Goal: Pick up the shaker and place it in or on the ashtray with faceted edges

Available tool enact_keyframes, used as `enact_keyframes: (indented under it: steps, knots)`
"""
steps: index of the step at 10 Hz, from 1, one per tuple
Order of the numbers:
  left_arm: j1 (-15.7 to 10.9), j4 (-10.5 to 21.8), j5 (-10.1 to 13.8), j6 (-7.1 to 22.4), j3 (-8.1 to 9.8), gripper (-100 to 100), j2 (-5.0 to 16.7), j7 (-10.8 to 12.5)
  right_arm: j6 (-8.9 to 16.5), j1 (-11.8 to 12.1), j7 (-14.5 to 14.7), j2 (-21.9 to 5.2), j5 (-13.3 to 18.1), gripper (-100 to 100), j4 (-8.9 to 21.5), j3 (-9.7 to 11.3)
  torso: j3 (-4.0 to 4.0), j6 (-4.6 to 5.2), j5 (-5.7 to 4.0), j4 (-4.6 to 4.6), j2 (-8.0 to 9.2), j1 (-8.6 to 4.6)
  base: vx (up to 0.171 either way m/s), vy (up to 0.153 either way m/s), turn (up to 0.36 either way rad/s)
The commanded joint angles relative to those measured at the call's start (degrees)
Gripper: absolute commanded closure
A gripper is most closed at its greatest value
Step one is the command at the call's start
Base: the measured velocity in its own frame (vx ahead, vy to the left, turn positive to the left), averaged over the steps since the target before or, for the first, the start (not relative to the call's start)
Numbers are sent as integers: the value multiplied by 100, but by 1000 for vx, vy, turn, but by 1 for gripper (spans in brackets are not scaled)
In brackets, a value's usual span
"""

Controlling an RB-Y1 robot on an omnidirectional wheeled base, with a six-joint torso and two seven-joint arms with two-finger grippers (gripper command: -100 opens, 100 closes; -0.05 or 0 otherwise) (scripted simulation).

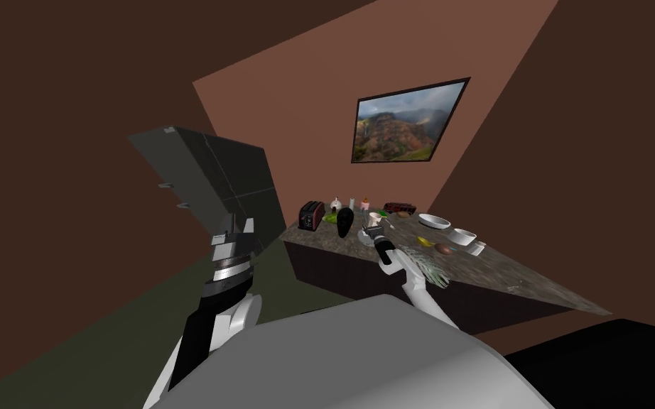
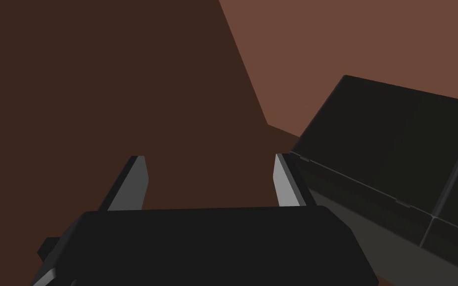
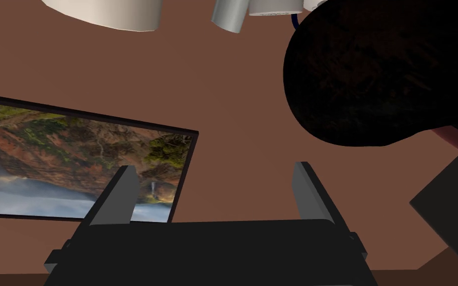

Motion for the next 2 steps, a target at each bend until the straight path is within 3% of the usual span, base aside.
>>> enact_keyframes:
  steps: [1,2]
  knots:
    - [0,0,0,0,0,0,0,0,0,0,0,0,0,0,0,0,0,0,0,0,0,0,0,0,0]
    - [0,0,0,0,0,0,0,0,0,0,0,0,0,0,0,0,0,0,0,0,0,0,0,0,0]
